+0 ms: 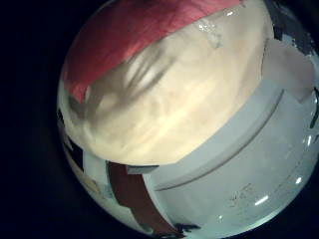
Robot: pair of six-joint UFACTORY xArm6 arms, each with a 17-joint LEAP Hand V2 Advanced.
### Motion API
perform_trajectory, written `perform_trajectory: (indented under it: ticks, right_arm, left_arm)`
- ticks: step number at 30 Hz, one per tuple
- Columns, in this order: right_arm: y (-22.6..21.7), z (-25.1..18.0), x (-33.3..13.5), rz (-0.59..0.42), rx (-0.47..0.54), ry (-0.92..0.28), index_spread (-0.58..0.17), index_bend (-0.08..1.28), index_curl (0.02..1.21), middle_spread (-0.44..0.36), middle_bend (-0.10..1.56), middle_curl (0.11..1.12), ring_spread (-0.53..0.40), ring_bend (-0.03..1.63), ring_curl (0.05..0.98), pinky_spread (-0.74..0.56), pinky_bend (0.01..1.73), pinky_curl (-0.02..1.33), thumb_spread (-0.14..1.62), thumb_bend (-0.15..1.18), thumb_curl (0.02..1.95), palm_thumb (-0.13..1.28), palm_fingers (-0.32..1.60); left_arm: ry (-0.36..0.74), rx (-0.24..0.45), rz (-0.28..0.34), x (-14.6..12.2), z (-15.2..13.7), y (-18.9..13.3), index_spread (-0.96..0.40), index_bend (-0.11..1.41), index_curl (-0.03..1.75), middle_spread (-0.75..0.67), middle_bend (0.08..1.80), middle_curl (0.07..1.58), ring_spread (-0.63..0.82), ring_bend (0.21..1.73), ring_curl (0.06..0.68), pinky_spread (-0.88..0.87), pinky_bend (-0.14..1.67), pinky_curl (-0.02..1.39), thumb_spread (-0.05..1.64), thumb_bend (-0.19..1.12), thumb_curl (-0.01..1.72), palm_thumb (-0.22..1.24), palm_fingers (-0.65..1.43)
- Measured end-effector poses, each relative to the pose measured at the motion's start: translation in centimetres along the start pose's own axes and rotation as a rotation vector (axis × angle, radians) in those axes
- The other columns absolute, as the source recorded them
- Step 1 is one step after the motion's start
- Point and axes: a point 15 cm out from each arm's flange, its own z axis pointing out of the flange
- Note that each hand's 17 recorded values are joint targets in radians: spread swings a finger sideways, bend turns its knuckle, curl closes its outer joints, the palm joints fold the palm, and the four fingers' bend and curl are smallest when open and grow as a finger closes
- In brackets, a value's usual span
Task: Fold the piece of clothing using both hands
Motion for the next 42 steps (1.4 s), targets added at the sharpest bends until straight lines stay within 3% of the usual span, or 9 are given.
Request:
perform_trajectory:
  ticks: [12, 15, 17, 20, 21, 24, 29, 35, 42]
  right_arm:
    - [-0.7, 0.0, 0.3, 0.002, 0.018, 0.018, -0.331, 0.17, 0.32, -0.175, 0.41, 0.44, -0.226, 0.61, 0.31, -0.15, 0.27, 0.26, 0.93, -0.02, 0.34, 0.67, 0.68]
    - [-0.7, 0.0, 0.3, 0.006, 0.02, 0.019, -0.357, 0.18, 0.33, -0.199, 0.43, 0.45, -0.278, 0.66, 0.323, -0.25, 0.33, 0.26, 0.92, -0.02, 0.35, 0.69, 0.79]
    - [-0.9, -0.1, 0.4, 0.006, 0.027, 0.026, -0.386, 0.19, 0.33, -0.224, 0.46, 0.47, -0.318, 0.73, 0.346, -0.36, 0.42, 0.27, 0.92, -0.02, 0.35, 0.71, 1.0]
    - [-1.1, -0.3, 0.9, 0.009, 0.037, 0.047, -0.41, 0.19, 0.36, -0.244, 0.46, 0.49, -0.348, 0.75, 0.368, -0.47, 0.5, 0.29, 0.91, -0.02, 0.36, 0.73, 1.01]
    - [-1.1, -0.3, 1.0, 0.013, 0.038, 0.05, -0.432, 0.24, 0.39, -0.265, 0.51, 0.51, -0.358, 0.81, 0.395, -0.55, 0.59, 0.32, 0.91, -0.01, 0.36, 0.77, 1.21]
    - [-1.1, -0.4, 1.2, 0.016, 0.039, 0.062, -0.455, 0.3, 0.43, -0.283, 0.57, 0.55, -0.356, 0.88, 0.433, -0.6, 0.68, 0.36, 0.9, -0.02, 0.37, 0.79, 1.28]
    - [-1.7, -1.3, 1.5, 0.027, 0.083, 0.073, -0.451, 0.53, 0.55, -0.254, 0.76, 0.63, -0.318, 0.97, 0.488, -0.59, 0.83, 0.44, 0.94, -0.01, 0.37, 0.85, 1.37]
    - [-1.9, -3.2, 2.4, 0.055, 0.165, 0.081, -0.377, 0.8, 0.7, -0.197, 1.0, 0.72, -0.272, 1.12, 0.561, -0.46, 1.04, 0.56, 1.09, 0.01, 0.38, 0.9, 1.34]
    - [-0.4, -6.0, 3.9, 0.094, 0.243, 0.088, -0.316, 0.97, 0.78, -0.168, 1.16, 0.77, -0.249, 1.24, 0.632, -0.36, 1.19, 0.66, 1.21, 0.06, 0.43, 1.03, 1.23]
  left_arm:
    - [0.002, 0.005, -0.004, -0.1, -0.3, 0.2, -0.42, 1.38, 0.69, -0.14, 0.46, 0.49, 0.18, 0.42, 0.183, 0.25, 0.16, 0.14, 1.38, -0.01, 0.33, 0.67, 0.38]
    - [0.001, 0.006, -0.005, -0.2, -0.6, 0.3, -0.42, 1.38, 0.69, -0.14, 0.46, 0.49, 0.18, 0.42, 0.183, 0.26, 0.16, 0.14, 1.38, -0.01, 0.33, 0.67, 0.38]
    - [0.002, 0.007, -0.001, -0.2, -0.7, 0.5, -0.42, 1.38, 0.69, -0.14, 0.46, 0.49, 0.18, 0.42, 0.183, 0.26, 0.16, 0.14, 1.38, -0.01, 0.33, 0.67, 0.38]
    - [0.004, 0.009, -0.001, -0.4, -0.7, 0.5, -0.42, 1.38, 0.69, -0.14, 0.46, 0.49, 0.18, 0.42, 0.182, 0.26, 0.16, 0.14, 1.38, -0.01, 0.33, 0.67, 0.38]
    - [0.005, 0.011, 0.0, -0.5, -0.8, 0.5, -0.42, 1.38, 0.69, -0.14, 0.46, 0.49, 0.18, 0.42, 0.183, 0.26, 0.16, 0.14, 1.38, -0.01, 0.33, 0.67, 0.38]
    - [0.006, 0.02, 0.0, -0.6, -1.2, 0.4, -0.42, 1.38, 0.69, -0.14, 0.46, 0.49, 0.18, 0.42, 0.183, 0.26, 0.16, 0.14, 1.38, -0.01, 0.33, 0.67, 0.38]
    - [0.005, 0.02, 0.002, -0.6, -1.6, 0.5, -0.42, 1.39, 0.69, -0.14, 0.46, 0.49, 0.19, 0.42, 0.181, 0.26, 0.16, 0.15, 1.38, -0.01, 0.33, 0.67, 0.38]
    - [0.006, 0.022, 0.018, -0.8, -1.8, 0.8, -0.42, 1.39, 0.69, -0.14, 0.45, 0.49, 0.19, 0.42, 0.18, 0.26, 0.16, 0.15, 1.38, -0.01, 0.33, 0.67, 0.38]
    - [0.01, -0.006, 0.072, -1.2, -2.3, 2.2, -0.42, 1.39, 0.7, -0.14, 0.44, 0.49, 0.19, 0.42, 0.181, 0.25, 0.17, 0.15, 1.38, -0.01, 0.33, 0.67, 0.37]
